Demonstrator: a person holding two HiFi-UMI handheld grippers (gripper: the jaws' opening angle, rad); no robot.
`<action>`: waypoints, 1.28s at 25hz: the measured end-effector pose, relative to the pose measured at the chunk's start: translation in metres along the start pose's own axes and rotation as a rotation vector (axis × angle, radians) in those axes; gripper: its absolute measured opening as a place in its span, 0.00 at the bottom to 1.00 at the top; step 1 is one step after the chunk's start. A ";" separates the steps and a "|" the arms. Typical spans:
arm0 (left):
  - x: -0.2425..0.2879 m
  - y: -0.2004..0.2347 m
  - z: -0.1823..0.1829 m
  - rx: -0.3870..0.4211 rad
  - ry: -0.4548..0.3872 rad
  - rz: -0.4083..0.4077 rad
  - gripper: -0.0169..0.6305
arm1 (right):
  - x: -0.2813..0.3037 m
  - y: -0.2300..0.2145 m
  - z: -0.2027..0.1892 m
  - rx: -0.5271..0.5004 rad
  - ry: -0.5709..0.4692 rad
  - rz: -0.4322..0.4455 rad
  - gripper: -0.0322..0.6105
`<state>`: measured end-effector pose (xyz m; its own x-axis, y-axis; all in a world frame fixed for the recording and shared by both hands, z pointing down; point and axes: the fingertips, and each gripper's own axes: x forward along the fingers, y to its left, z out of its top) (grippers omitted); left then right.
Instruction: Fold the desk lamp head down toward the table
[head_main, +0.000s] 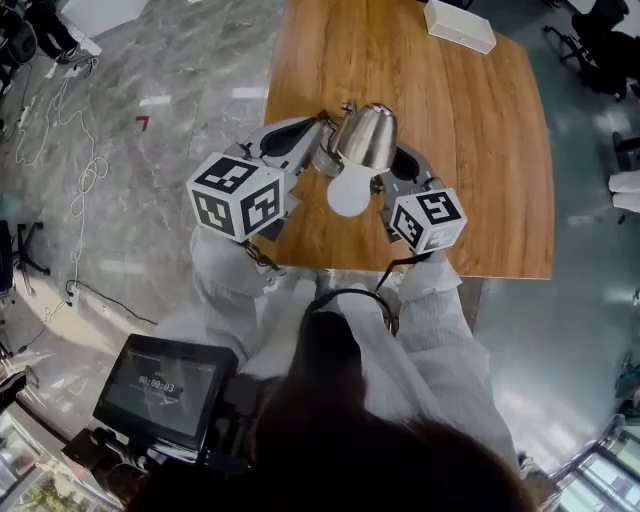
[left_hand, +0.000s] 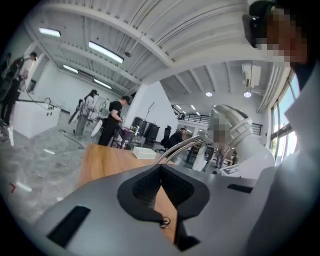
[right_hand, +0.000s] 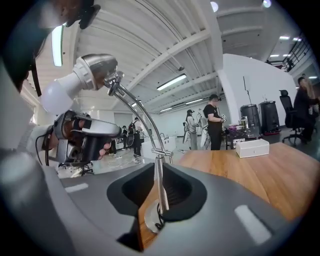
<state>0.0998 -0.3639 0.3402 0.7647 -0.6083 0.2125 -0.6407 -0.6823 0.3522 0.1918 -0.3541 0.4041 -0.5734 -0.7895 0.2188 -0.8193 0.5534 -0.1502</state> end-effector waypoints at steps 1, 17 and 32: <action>0.011 0.003 -0.001 -0.028 0.029 -0.041 0.03 | 0.009 -0.007 -0.002 -0.017 0.007 0.018 0.09; 0.037 -0.016 0.003 -0.984 0.276 -0.693 0.41 | 0.055 -0.005 -0.020 -0.137 0.092 0.189 0.29; 0.062 -0.032 0.012 -1.169 0.398 -0.760 0.41 | 0.068 -0.005 -0.011 -0.139 0.079 0.217 0.28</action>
<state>0.1665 -0.3846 0.3314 0.9804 0.0271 -0.1950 0.1935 0.0501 0.9798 0.1572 -0.4078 0.4303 -0.7288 -0.6287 0.2712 -0.6662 0.7425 -0.0692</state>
